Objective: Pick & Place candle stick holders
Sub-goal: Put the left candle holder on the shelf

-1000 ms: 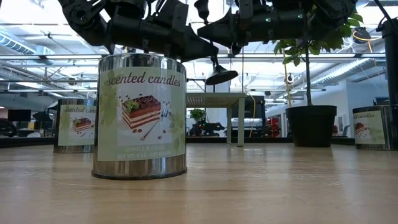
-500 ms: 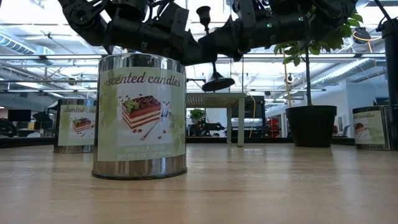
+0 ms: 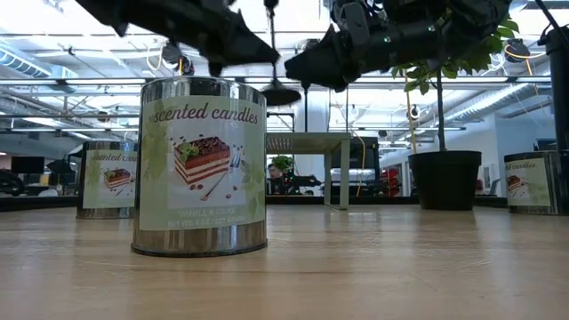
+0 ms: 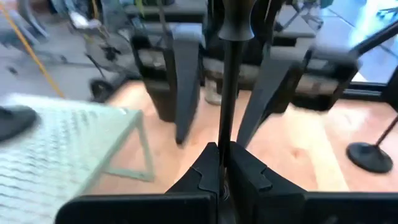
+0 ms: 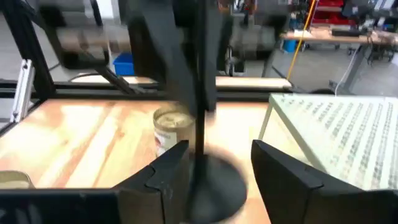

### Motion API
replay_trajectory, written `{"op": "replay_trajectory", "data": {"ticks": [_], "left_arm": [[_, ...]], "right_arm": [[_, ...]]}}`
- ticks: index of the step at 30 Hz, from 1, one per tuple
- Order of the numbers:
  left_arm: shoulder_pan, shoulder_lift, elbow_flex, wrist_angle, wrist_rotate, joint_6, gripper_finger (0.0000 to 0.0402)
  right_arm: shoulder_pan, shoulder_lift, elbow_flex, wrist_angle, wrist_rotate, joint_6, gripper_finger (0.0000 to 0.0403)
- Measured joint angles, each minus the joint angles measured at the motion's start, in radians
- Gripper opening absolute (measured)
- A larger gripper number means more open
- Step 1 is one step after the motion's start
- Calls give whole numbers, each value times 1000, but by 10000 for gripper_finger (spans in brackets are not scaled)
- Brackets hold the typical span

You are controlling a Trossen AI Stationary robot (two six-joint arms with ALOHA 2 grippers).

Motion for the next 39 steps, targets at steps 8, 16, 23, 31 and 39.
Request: {"op": "replay_trajectory", "data": {"ticks": [8,16,23,31,39], "left_arm": [[22,-169,1,-164,-205,69,10],[203,-214,0,-203,-254,124,10],[461,-168,0,-202,-125,84,10],[642,-94,0,-181,-56,60,10],[684,-21,0,-108,-54,53,11]], "right_arm": [[19,0,0,-98,-2,23,166],[59,1,0,-185,-2,30,165],[90,1,0,-179,-2,24,165],[92,1,0,-184,-2,23,165],[92,1,0,-184,-3,23,165]]}}
